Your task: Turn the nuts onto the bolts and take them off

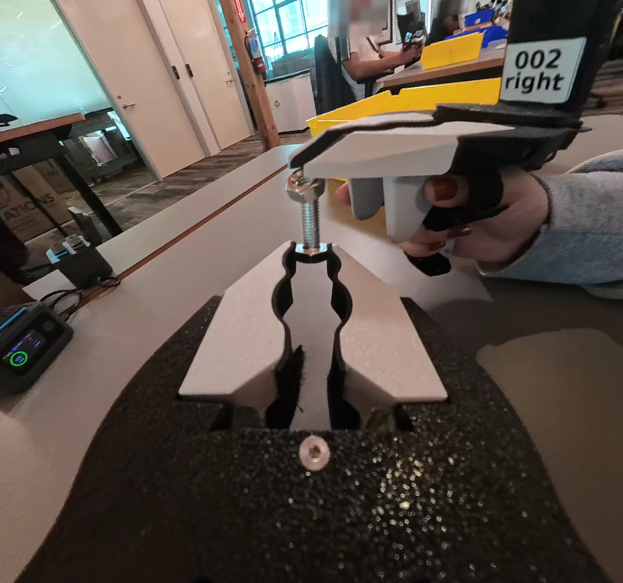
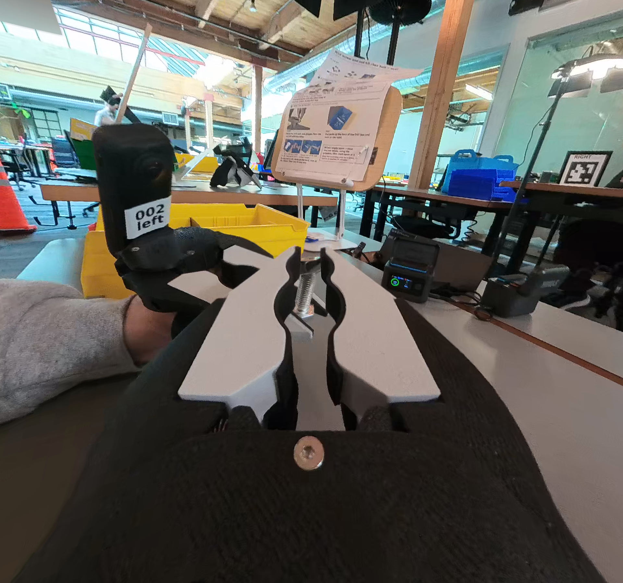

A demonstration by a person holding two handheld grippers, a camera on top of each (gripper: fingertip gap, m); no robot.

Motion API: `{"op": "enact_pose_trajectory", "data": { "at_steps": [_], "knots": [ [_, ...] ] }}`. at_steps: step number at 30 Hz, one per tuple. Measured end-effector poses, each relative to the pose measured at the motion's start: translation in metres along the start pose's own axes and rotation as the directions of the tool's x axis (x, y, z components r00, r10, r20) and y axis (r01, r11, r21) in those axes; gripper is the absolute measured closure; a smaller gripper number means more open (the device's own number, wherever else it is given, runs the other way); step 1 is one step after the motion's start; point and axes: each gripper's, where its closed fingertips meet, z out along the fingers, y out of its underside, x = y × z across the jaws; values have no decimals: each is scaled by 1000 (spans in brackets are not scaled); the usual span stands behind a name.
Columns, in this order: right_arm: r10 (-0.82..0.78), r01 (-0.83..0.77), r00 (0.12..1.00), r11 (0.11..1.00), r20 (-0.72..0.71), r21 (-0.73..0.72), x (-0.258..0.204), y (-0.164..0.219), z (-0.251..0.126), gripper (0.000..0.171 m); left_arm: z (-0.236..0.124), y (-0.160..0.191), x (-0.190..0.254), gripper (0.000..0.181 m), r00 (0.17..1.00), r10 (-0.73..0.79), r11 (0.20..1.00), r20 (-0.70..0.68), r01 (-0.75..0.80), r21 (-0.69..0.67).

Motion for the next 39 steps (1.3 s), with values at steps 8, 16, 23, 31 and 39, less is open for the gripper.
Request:
{"op": "enact_pose_trajectory", "data": {
  "at_steps": [8, 16, 23, 31, 39],
  "knots": [
    [23, -22, 1000, 999, 11, -37, 6, 5, -3, 171, 1, 4, -1, 165, 1000, 18, 1000, 8, -18, -24],
    [48, -47, 999, 997, 22, -62, 8, 8, -4, 171, 2, 5, 4, 165, 999, -20, 1000, -35, 19, -25],
    [49, -48, 999, 996, 11, -78, 11, 9, -5, 171, 3, 5, 6, 165, 998, -36, 999, -54, 35, -22],
    [70, -61, 989, 995, 132, -76, -6, 3, -6, 132, 4, 6, 12, 165, 994, -42, 999, -98, 39, -31],
    [-1, 37, 979, 985, 204, -170, -18, 17, -7, 143, 3, 1, 28, 165, 981, -19, 1000, -194, 18, -4]
  ]
}}
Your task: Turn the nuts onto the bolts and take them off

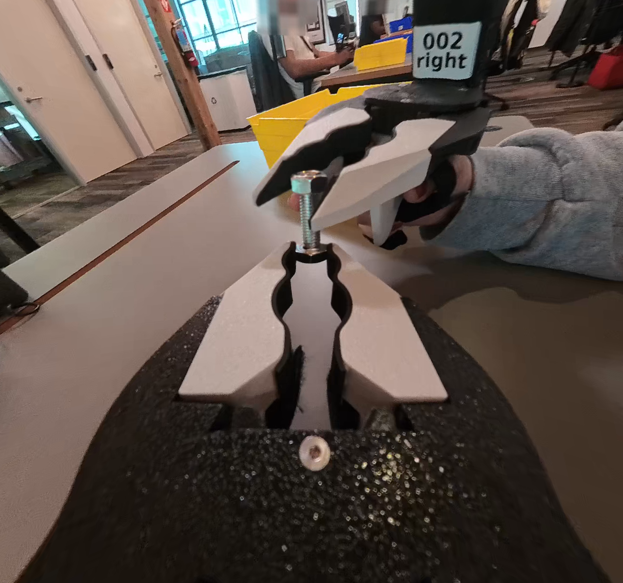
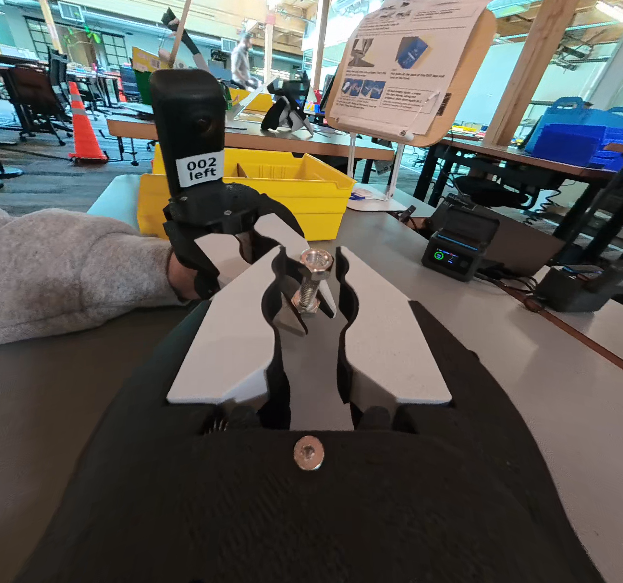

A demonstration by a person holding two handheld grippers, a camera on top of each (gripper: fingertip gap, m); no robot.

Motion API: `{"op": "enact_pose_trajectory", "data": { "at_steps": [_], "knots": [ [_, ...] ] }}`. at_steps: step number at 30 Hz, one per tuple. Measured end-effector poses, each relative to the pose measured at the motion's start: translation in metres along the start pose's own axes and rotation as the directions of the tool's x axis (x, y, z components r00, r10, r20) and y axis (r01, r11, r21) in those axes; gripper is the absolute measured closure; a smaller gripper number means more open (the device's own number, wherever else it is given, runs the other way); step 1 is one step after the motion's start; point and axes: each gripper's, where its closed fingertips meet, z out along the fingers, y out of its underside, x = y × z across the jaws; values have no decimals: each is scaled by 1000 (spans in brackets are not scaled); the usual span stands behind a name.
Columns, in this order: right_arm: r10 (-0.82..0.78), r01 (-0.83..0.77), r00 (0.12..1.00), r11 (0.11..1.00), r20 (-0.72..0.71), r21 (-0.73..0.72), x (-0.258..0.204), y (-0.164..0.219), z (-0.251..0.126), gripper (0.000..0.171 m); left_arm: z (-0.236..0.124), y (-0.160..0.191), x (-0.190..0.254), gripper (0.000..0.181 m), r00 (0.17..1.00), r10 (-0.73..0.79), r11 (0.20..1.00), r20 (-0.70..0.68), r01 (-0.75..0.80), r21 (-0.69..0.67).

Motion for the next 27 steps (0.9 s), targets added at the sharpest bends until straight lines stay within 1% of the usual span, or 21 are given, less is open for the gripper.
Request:
{"op": "enact_pose_trajectory", "data": {
  "at_steps": [3, 6, 8, 11, 14, 16, 19, 21, 22, 24, 27],
  "knots": [
    [-5, 4, 999, 999, 38, 43, -6, -7, -2, 148, -1, -3, 8, 165, 998, 14, 1000, -54, -14, 18],
    [-16, 12, 997, 998, 71, 63, -12, -11, -3, 147, -1, -6, 14, 165, 995, 2, 999, -97, 1, 35],
    [-12, 6, 997, 997, 75, 78, -13, -13, -4, 152, -2, -8, 17, 165, 992, -8, 999, -124, 15, 49],
    [21, -26, 998, 994, 54, 103, -9, -15, -3, 153, -2, -10, 16, 165, 992, -34, 997, -123, 42, 63],
    [69, -64, 997, 990, -35, 127, 1, -15, 3, 153, -1, -9, 7, 165, 998, -43, 997, -53, 46, 56],
    [95, -75, 985, 988, -145, 137, 11, -13, 7, 153, 0, -7, -2, 165, 998, -57, 997, 10, 57, 48],
    [129, -79, 928, 985, -349, 153, 26, -9, 9, 153, 2, -3, -12, 165, 993, -61, 998, 96, 59, 26],
    [97, -41, 882, 991, -460, 131, 30, -6, 7, 153, 3, 0, -15, 165, 989, -47, 999, 141, 47, 6],
    [78, -24, 870, 993, -487, 117, 31, -6, 6, 153, 3, 1, -16, 165, 988, -36, 999, 152, 36, -2],
    [87, -34, 865, 993, -494, 117, 32, -4, 6, 153, 4, 2, -16, 165, 988, -34, 999, 152, 36, -11],
    [117, -58, 896, 987, -429, 148, 29, -5, 7, 151, 4, 2, -15, 165, 990, -35, 999, 139, 38, -15]
  ]
}}
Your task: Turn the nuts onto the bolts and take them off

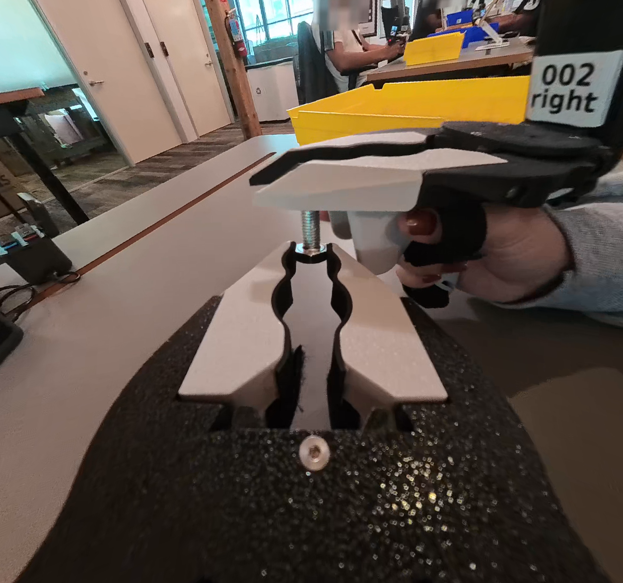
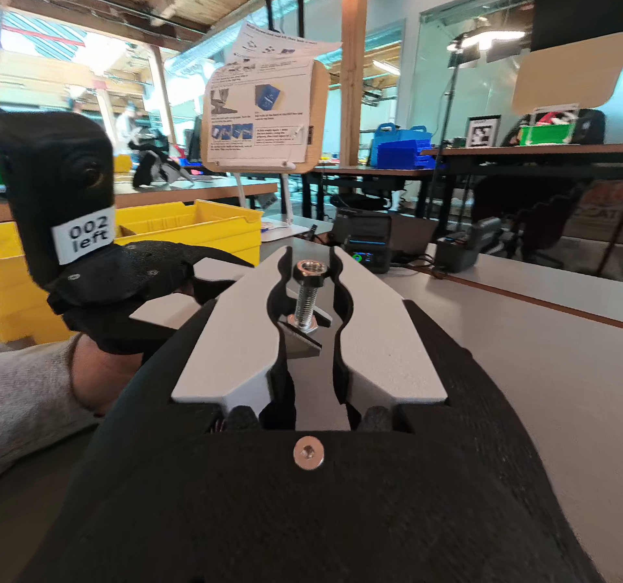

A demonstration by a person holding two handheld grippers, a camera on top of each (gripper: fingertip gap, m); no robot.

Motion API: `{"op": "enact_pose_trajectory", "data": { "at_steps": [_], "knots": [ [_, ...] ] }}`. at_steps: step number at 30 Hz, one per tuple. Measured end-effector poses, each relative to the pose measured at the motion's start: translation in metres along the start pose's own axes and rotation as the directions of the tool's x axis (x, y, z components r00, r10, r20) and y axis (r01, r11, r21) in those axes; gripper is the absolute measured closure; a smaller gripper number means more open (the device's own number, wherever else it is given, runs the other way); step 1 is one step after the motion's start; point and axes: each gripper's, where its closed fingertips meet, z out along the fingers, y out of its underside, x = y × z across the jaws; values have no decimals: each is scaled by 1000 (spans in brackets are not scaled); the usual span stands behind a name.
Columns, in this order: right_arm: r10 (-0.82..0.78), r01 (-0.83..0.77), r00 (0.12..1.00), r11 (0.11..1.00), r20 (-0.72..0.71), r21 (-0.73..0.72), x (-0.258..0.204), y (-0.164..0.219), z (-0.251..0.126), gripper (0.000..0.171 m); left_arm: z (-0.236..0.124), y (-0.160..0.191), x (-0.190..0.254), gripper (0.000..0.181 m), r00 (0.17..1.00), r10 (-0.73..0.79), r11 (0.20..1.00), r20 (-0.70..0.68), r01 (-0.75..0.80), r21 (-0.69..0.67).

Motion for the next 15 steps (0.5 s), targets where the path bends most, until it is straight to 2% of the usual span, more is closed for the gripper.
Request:
{"op": "enact_pose_trajectory", "data": {
  "at_steps": [4, 9, 15],
  "knots": [
    [19, -18, 984, 1000, 175, -5, -16, -4, -1, 115, -3, 0, -4, 165, 1000, -14, 1000, -2, 14, 4],
    [20, -8, 956, 999, 293, -45, -27, 0, -4, 108, -4, -1, -1, 165, 999, -16, 1000, -32, 17, 9],
    [17, 0, 955, 998, 295, -56, -24, 1, -6, 112, -14, -3, -22, 165, 994, -101, 994, 39, 99, 47]
  ]
}}
